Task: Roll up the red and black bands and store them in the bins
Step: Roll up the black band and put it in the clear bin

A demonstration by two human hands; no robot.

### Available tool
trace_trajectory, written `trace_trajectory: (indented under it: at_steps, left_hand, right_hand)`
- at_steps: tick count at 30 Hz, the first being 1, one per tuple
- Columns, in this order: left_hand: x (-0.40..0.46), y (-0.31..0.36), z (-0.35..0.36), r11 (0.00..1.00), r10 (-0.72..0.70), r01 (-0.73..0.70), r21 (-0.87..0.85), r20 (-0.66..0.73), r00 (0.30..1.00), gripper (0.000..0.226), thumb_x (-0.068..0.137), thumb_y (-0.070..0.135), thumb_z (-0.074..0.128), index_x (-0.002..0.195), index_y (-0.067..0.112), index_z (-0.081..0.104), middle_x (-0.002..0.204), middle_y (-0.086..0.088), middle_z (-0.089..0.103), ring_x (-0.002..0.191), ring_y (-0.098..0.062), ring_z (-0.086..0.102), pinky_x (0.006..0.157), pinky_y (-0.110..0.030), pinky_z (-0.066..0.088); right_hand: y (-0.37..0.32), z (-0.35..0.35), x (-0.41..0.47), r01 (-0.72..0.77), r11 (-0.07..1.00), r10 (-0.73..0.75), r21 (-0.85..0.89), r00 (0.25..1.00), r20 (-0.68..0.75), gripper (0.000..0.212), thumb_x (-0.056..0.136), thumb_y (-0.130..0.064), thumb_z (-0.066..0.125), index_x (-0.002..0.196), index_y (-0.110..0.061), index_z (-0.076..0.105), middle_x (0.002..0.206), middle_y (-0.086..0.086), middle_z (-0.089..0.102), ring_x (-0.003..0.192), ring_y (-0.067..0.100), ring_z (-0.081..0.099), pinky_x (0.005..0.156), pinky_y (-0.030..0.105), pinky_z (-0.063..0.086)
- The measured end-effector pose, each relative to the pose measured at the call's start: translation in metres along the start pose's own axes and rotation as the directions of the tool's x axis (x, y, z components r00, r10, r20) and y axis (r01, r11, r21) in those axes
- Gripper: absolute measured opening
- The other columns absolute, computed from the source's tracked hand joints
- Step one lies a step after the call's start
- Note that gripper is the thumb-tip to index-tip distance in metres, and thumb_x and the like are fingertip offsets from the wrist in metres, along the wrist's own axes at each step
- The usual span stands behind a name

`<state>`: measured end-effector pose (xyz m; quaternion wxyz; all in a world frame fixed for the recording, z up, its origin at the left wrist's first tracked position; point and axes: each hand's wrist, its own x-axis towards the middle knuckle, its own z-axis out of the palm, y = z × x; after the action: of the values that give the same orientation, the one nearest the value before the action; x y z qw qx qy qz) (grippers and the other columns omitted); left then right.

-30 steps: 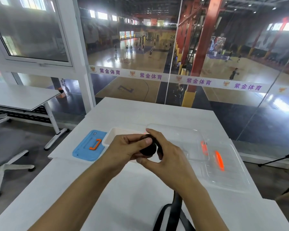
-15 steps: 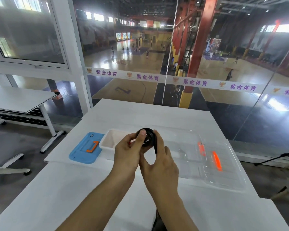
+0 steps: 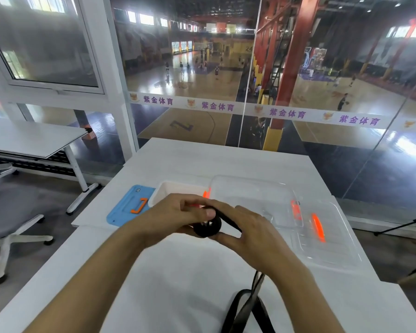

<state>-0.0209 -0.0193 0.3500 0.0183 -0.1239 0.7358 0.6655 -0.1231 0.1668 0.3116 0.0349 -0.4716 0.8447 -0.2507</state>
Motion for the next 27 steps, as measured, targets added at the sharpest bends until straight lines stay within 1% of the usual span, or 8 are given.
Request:
trace_trajectory:
  at_steps: [3, 7, 10, 13, 17, 20, 23, 27]
  left_hand:
    - [-0.004, 0.010, -0.008, 0.988, -0.029, 0.019, 0.152, 0.064, 0.998, 0.019, 0.093, 0.014, 0.070, 0.109, 0.022, 0.076, 0.101, 0.001, 0.081, 0.094, -0.013, 0.077, 0.077, -0.019, 0.059]
    - [-0.004, 0.004, -0.004, 0.994, 0.070, -0.066, 0.090, -0.052, 0.996, 0.015, 0.092, 0.011, 0.069, 0.102, 0.018, 0.077, 0.089, 0.002, 0.082, 0.082, -0.010, 0.078, 0.069, -0.015, 0.057]
    - [0.001, -0.008, 0.006, 0.988, 0.136, -0.147, -0.056, -0.166, 0.977, 0.017, 0.091, 0.013, 0.069, 0.106, 0.016, 0.078, 0.099, -0.005, 0.081, 0.093, -0.018, 0.077, 0.077, -0.025, 0.061]
    - [0.007, -0.015, 0.021, 0.959, 0.176, -0.230, -0.163, -0.293, 0.940, 0.020, 0.088, 0.017, 0.071, 0.107, 0.016, 0.078, 0.103, -0.006, 0.080, 0.099, -0.022, 0.076, 0.083, -0.033, 0.062]
    - [0.015, -0.017, 0.037, 0.929, 0.180, -0.292, -0.228, -0.410, 0.894, 0.038, 0.077, 0.038, 0.075, 0.109, 0.018, 0.078, 0.106, -0.005, 0.079, 0.103, -0.024, 0.075, 0.095, -0.044, 0.058]
    - [0.018, -0.017, 0.039, 0.924, 0.177, -0.311, -0.222, -0.472, 0.863, 0.039, 0.078, 0.038, 0.073, 0.110, 0.017, 0.077, 0.104, -0.003, 0.080, 0.103, -0.021, 0.075, 0.094, -0.041, 0.059]
    - [0.019, -0.021, 0.041, 0.908, 0.167, -0.333, -0.253, -0.511, 0.843, 0.028, 0.089, 0.030, 0.070, 0.110, 0.012, 0.075, 0.101, -0.005, 0.079, 0.101, -0.023, 0.075, 0.089, -0.037, 0.061]
    - [0.019, -0.028, 0.052, 0.913, 0.137, -0.313, -0.261, -0.527, 0.839, 0.025, 0.092, 0.029, 0.068, 0.108, 0.009, 0.072, 0.098, -0.007, 0.080, 0.097, -0.022, 0.077, 0.079, -0.023, 0.059]
  right_hand:
    - [-0.008, -0.009, 0.001, 0.056, 0.996, -0.055, -0.065, 0.998, 0.028, 0.062, 0.092, -0.068, 0.052, 0.144, -0.070, 0.019, 0.091, -0.010, 0.059, 0.086, 0.010, 0.060, 0.082, 0.032, 0.052]
    - [-0.009, -0.008, 0.001, 0.042, 0.999, -0.042, -0.008, 0.998, -0.042, 0.069, 0.091, -0.066, 0.051, 0.151, -0.062, 0.017, 0.093, -0.015, 0.056, 0.086, 0.007, 0.055, 0.085, 0.028, 0.051]
    - [-0.011, -0.003, -0.001, -0.003, 0.992, 0.014, 0.126, 0.996, -0.093, 0.072, 0.093, -0.055, 0.063, 0.153, -0.058, 0.022, 0.082, -0.021, 0.049, 0.082, 0.006, 0.054, 0.079, 0.022, 0.050]
    - [-0.019, 0.005, -0.002, -0.049, 0.975, 0.086, 0.219, 0.983, -0.164, 0.079, 0.089, -0.053, 0.069, 0.151, -0.059, 0.021, 0.077, -0.025, 0.047, 0.080, 0.005, 0.056, 0.076, 0.020, 0.050]
    - [-0.029, 0.026, 0.001, -0.132, 0.941, 0.225, 0.312, 0.932, -0.284, 0.090, 0.088, -0.052, 0.070, 0.152, -0.062, 0.007, 0.101, -0.026, 0.051, 0.092, -0.001, 0.056, 0.083, 0.022, 0.051]
    - [-0.038, 0.042, -0.001, -0.147, 0.921, 0.279, 0.360, 0.896, -0.346, 0.092, 0.093, -0.044, 0.066, 0.152, -0.062, -0.002, 0.111, -0.022, 0.046, 0.098, -0.002, 0.052, 0.083, 0.019, 0.046]
    - [-0.047, 0.053, -0.002, -0.171, 0.913, 0.310, 0.369, 0.881, -0.357, 0.092, 0.096, -0.046, 0.062, 0.154, -0.059, -0.007, 0.116, -0.022, 0.036, 0.096, -0.002, 0.045, 0.081, 0.019, 0.044]
    - [-0.052, 0.061, -0.003, -0.195, 0.887, 0.363, 0.419, 0.854, -0.372, 0.094, 0.093, -0.045, 0.066, 0.154, -0.059, -0.004, 0.115, -0.020, 0.034, 0.092, 0.001, 0.045, 0.083, 0.024, 0.051]
